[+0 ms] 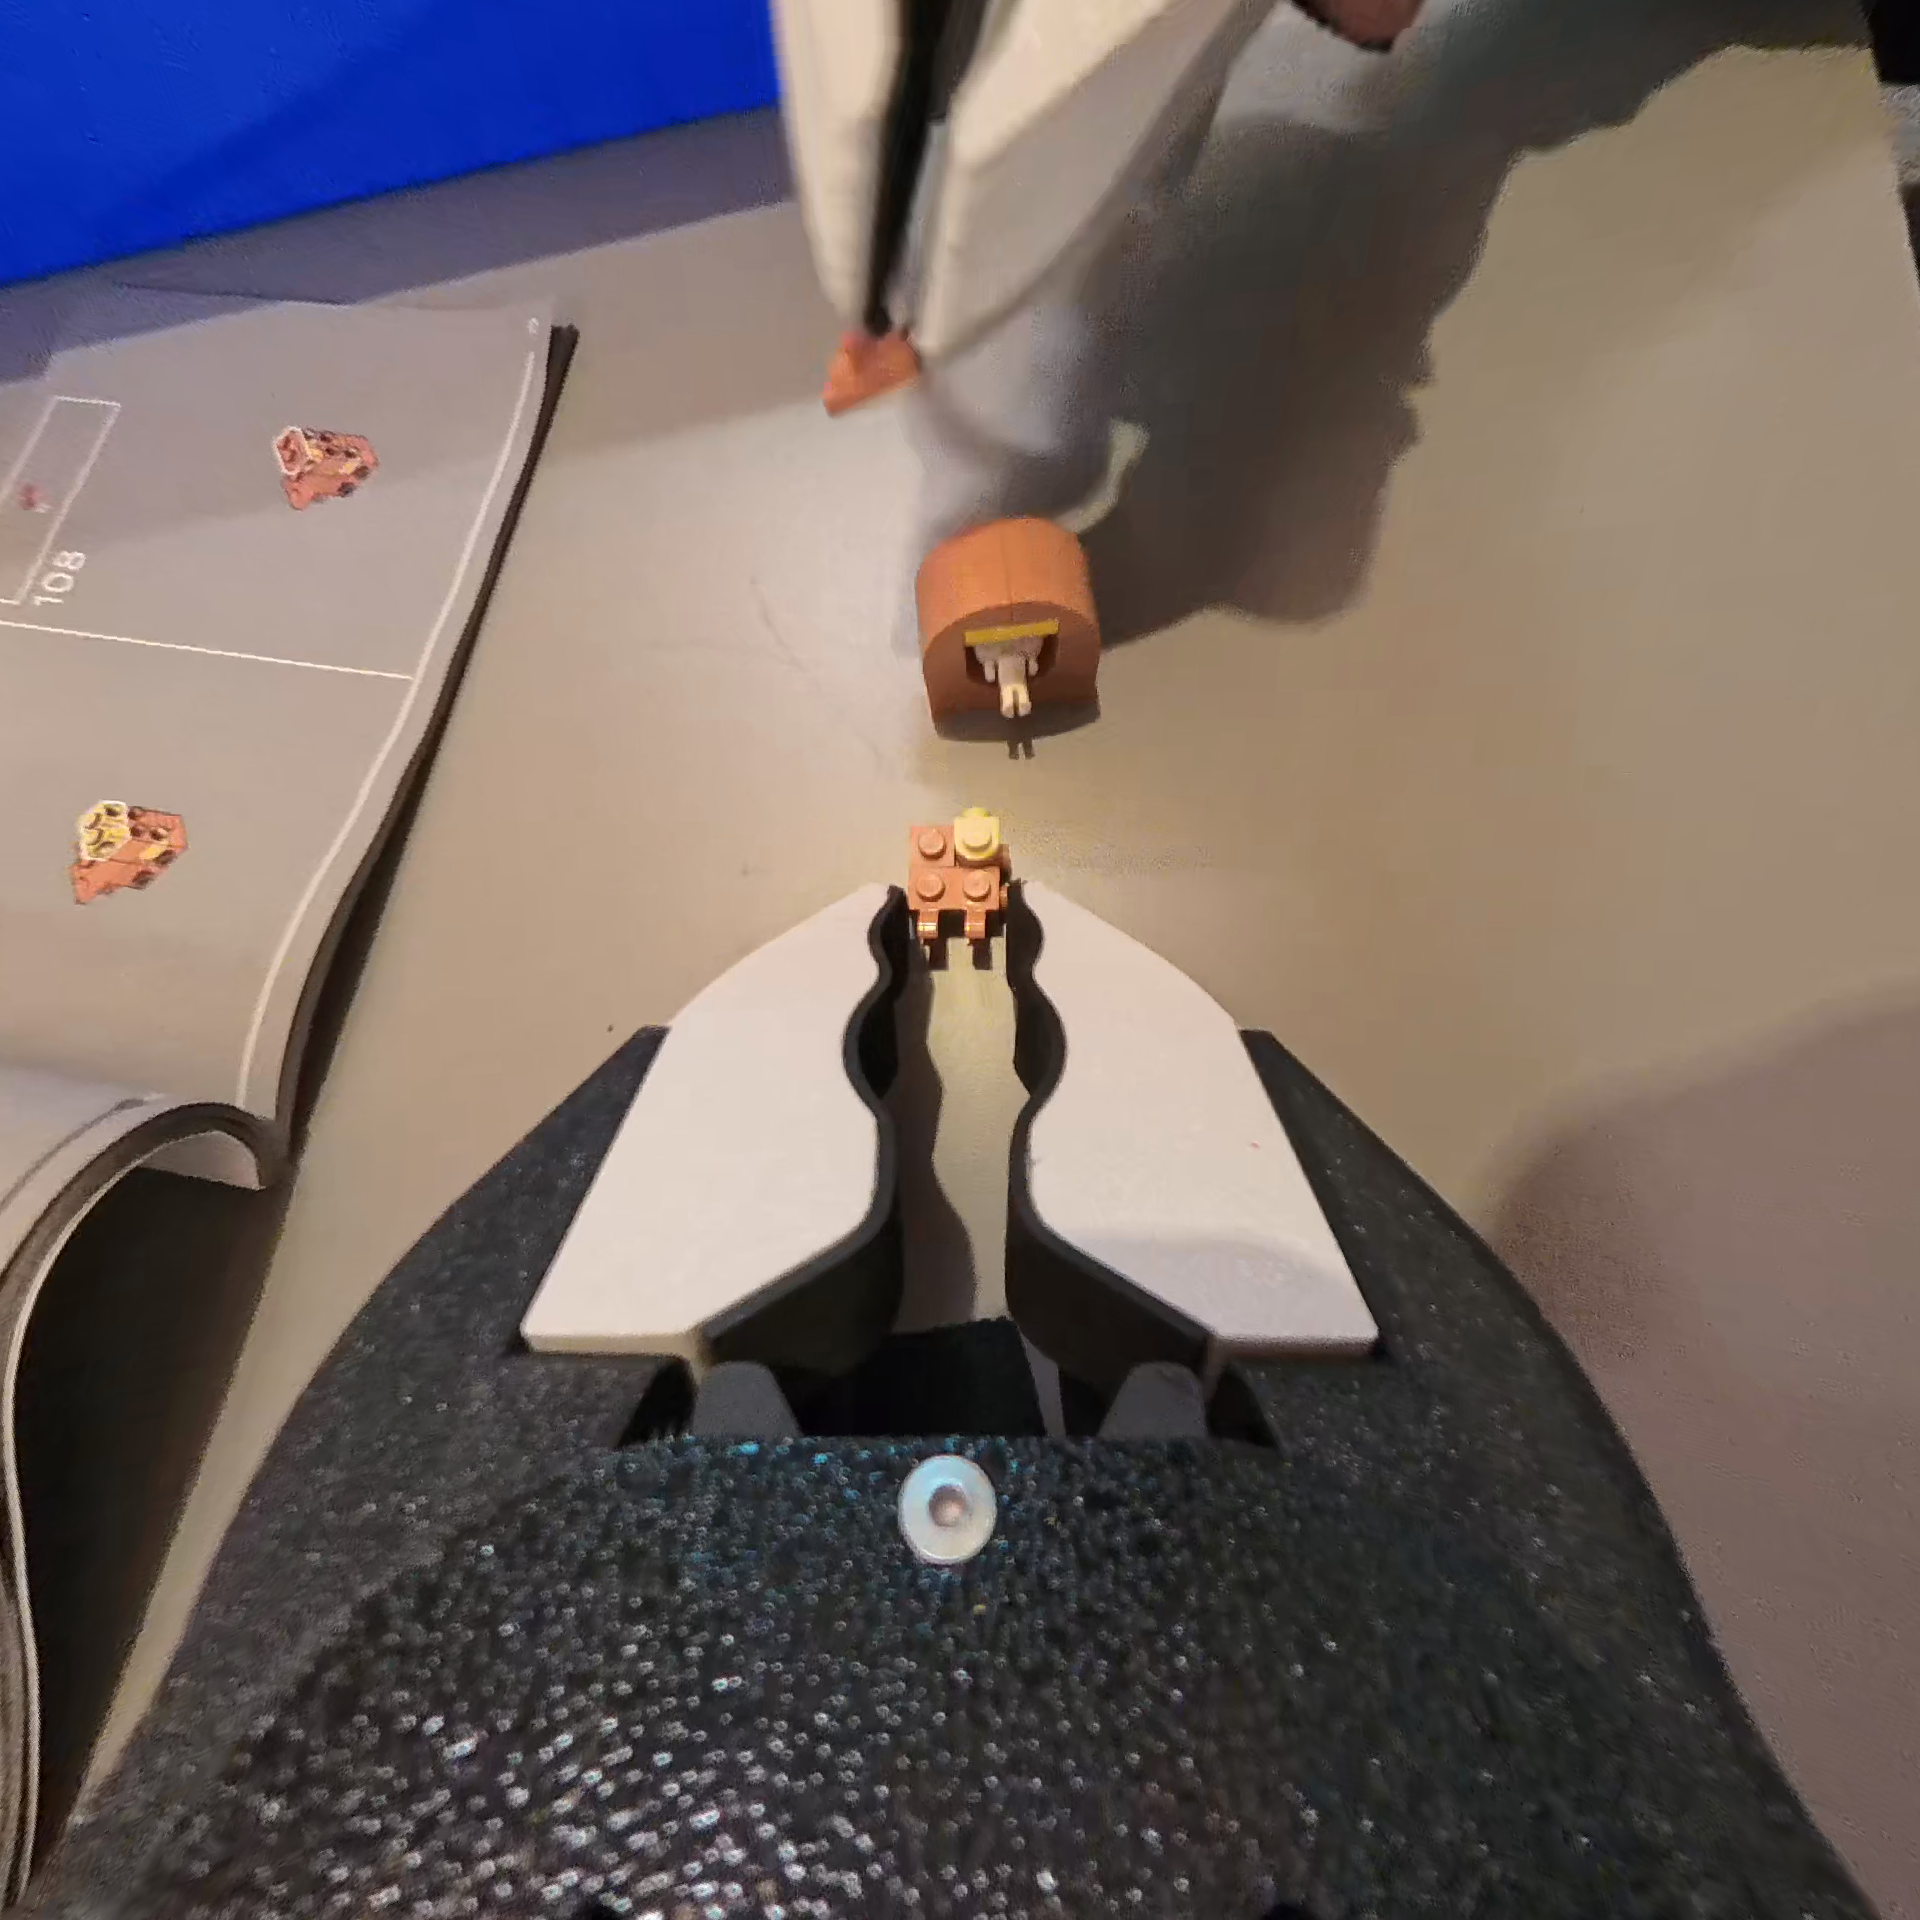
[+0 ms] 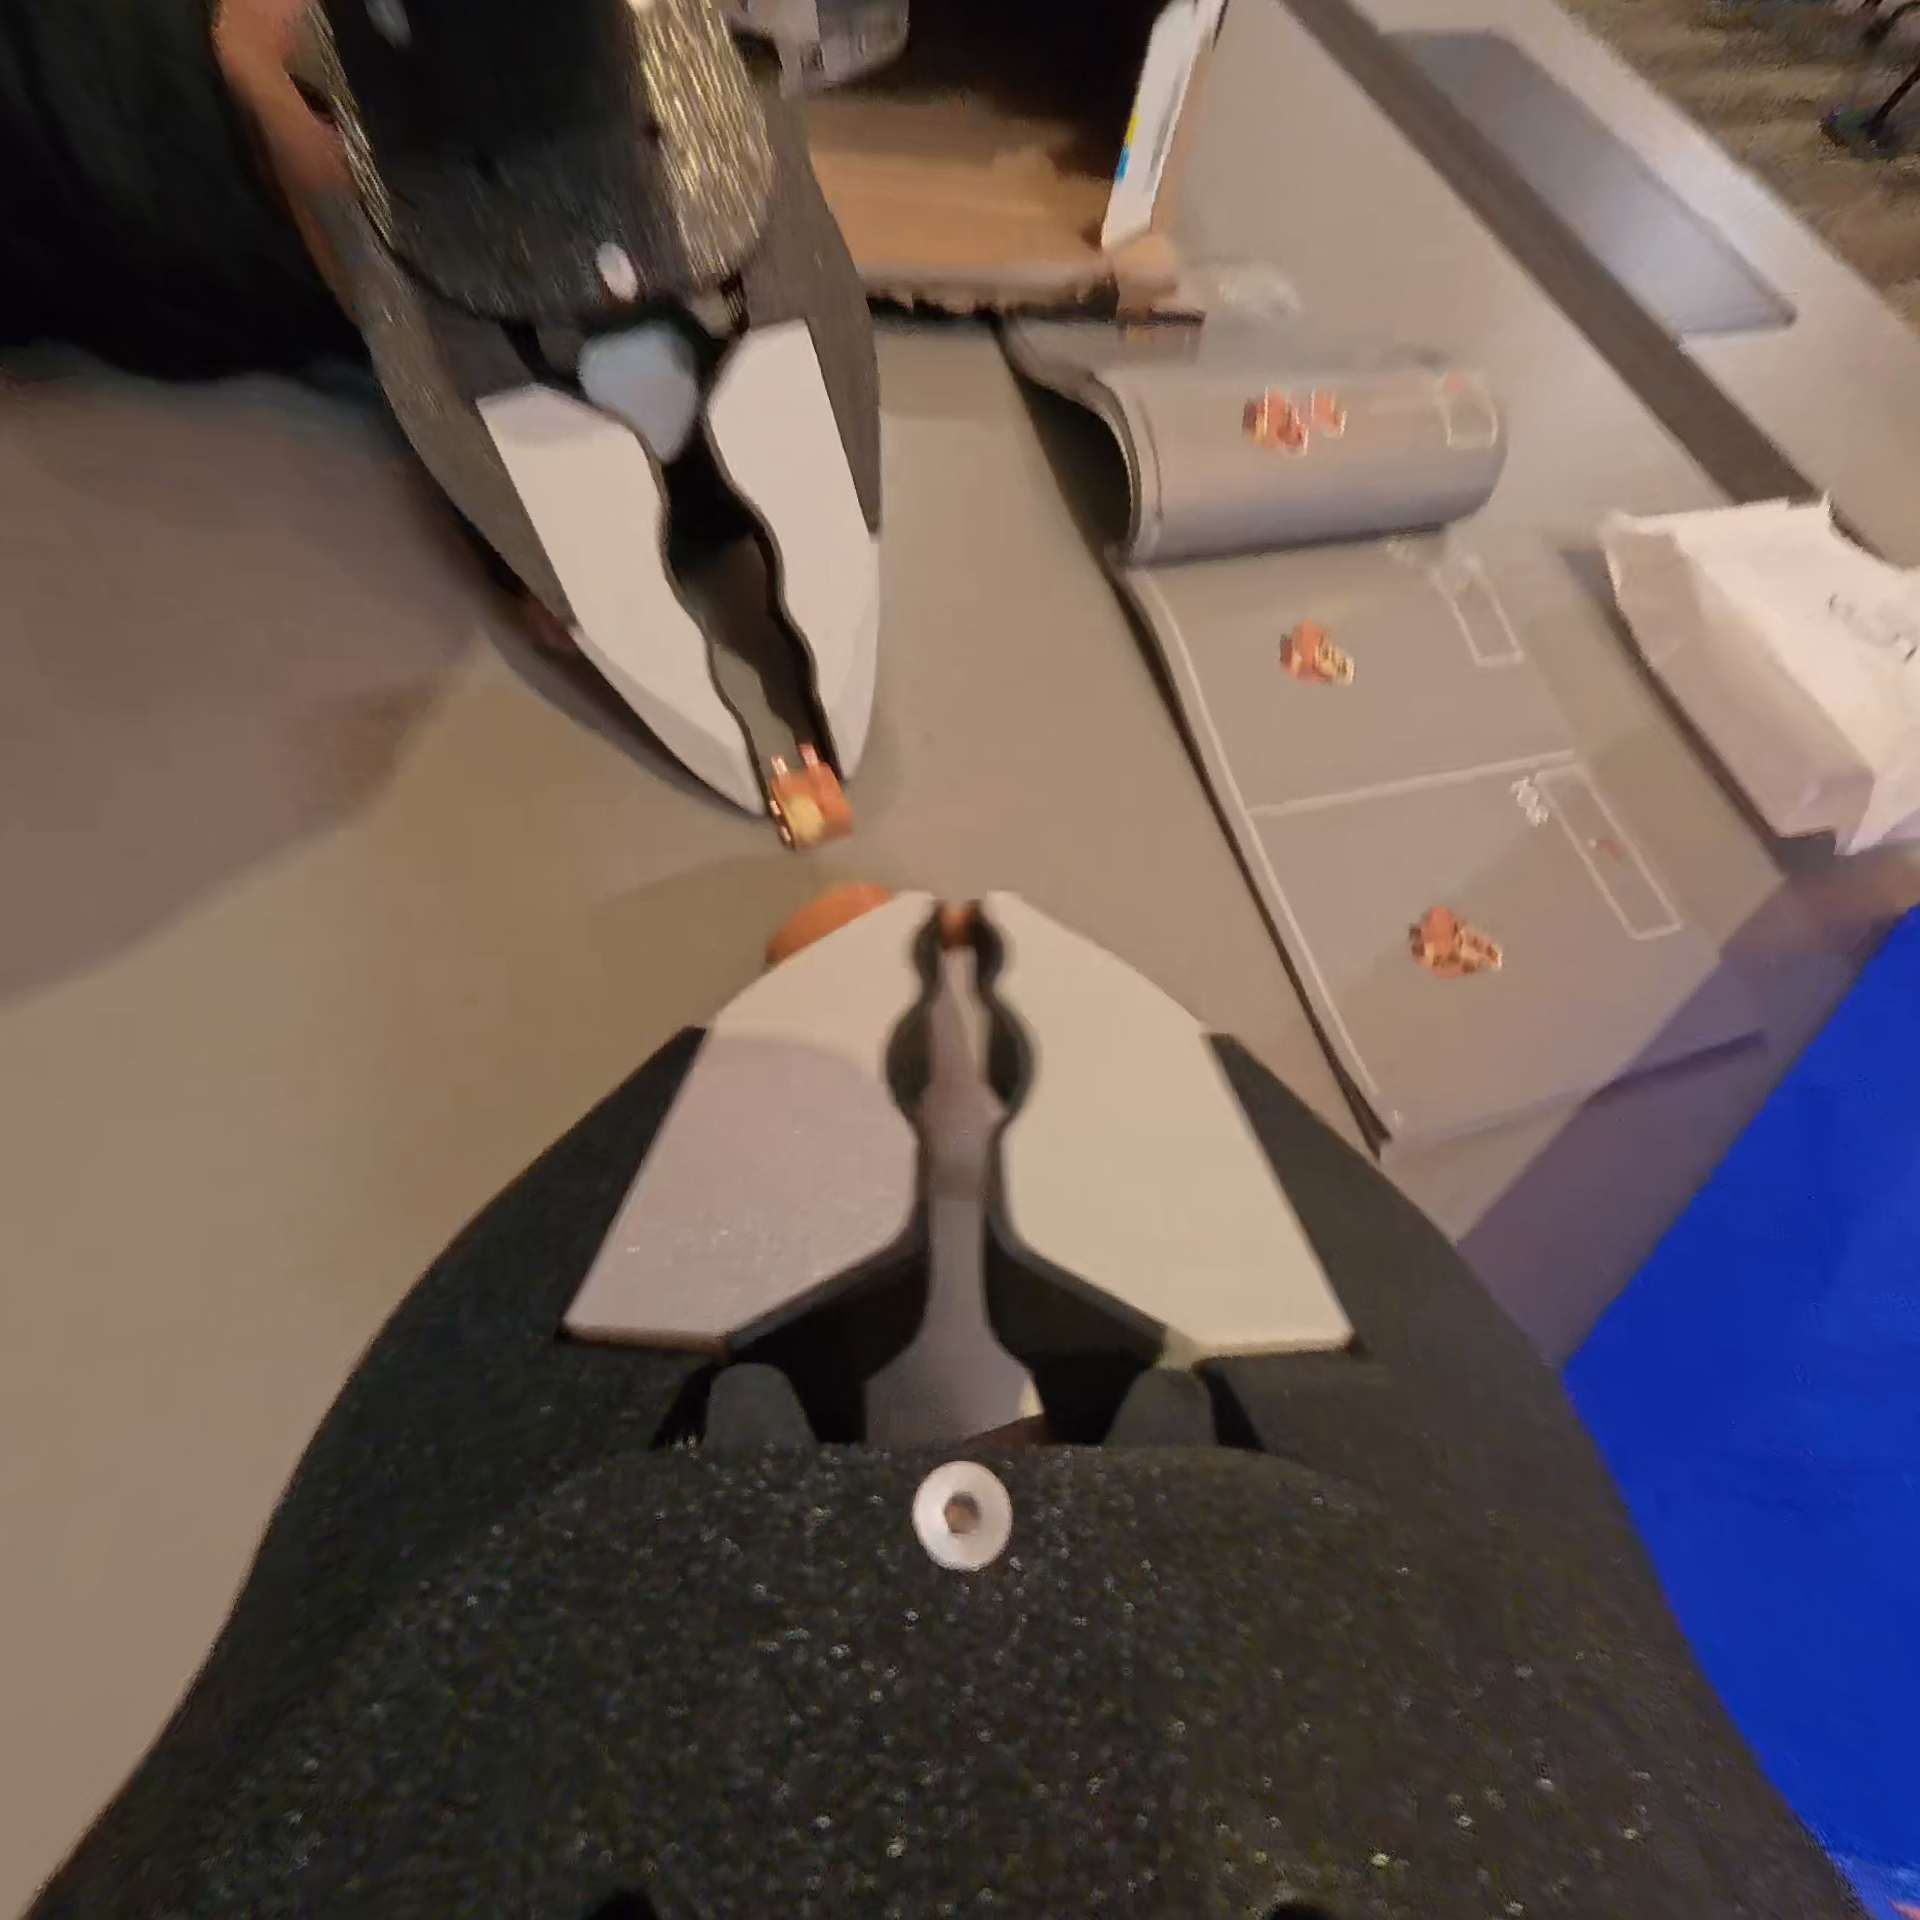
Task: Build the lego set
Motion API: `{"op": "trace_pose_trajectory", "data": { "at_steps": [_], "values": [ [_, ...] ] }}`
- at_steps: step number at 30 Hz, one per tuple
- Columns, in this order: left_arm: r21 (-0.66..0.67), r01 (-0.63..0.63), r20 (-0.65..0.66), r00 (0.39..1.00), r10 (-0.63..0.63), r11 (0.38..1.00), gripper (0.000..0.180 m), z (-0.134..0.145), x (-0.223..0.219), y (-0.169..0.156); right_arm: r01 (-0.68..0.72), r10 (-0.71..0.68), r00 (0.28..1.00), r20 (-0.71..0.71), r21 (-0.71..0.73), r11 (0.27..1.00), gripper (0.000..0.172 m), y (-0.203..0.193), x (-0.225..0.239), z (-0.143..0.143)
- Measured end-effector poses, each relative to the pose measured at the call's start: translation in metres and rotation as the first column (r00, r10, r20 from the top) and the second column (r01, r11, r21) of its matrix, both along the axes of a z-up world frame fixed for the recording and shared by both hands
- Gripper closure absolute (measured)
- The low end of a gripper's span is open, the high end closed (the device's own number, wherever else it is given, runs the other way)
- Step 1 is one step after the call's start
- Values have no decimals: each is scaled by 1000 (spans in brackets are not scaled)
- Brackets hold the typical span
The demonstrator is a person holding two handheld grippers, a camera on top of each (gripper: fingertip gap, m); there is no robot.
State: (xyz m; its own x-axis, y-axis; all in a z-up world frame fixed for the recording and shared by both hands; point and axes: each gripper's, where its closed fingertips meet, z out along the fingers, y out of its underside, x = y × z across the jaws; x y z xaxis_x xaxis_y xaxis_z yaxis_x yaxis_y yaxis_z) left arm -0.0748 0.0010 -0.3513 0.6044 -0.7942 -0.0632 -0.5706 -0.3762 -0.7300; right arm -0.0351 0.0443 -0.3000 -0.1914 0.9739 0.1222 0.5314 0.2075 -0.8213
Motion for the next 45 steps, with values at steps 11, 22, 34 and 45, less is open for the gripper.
{"op": "trace_pose_trajectory", "data": {
  "at_steps": [11,22,34,45],
  "values": [
    [36,-18,-11,1000,18,999,163,2,2,-1,193,-194,981,-10,168,967,162,23,-15,3],
    [39,2,-13,1000,-1,999,163,2,3,-4,195,-206,966,155,80,977,159,23,79,-26],
    [-7,54,3,999,-54,998,163,0,6,-16,40,-53,948,315,46,998,156,-2,85,-55],
    [-8,75,-4,997,-75,997,141,4,-3,-22,-4,-14,985,173,108,994,156,-18,61,-19]
  ]
}}
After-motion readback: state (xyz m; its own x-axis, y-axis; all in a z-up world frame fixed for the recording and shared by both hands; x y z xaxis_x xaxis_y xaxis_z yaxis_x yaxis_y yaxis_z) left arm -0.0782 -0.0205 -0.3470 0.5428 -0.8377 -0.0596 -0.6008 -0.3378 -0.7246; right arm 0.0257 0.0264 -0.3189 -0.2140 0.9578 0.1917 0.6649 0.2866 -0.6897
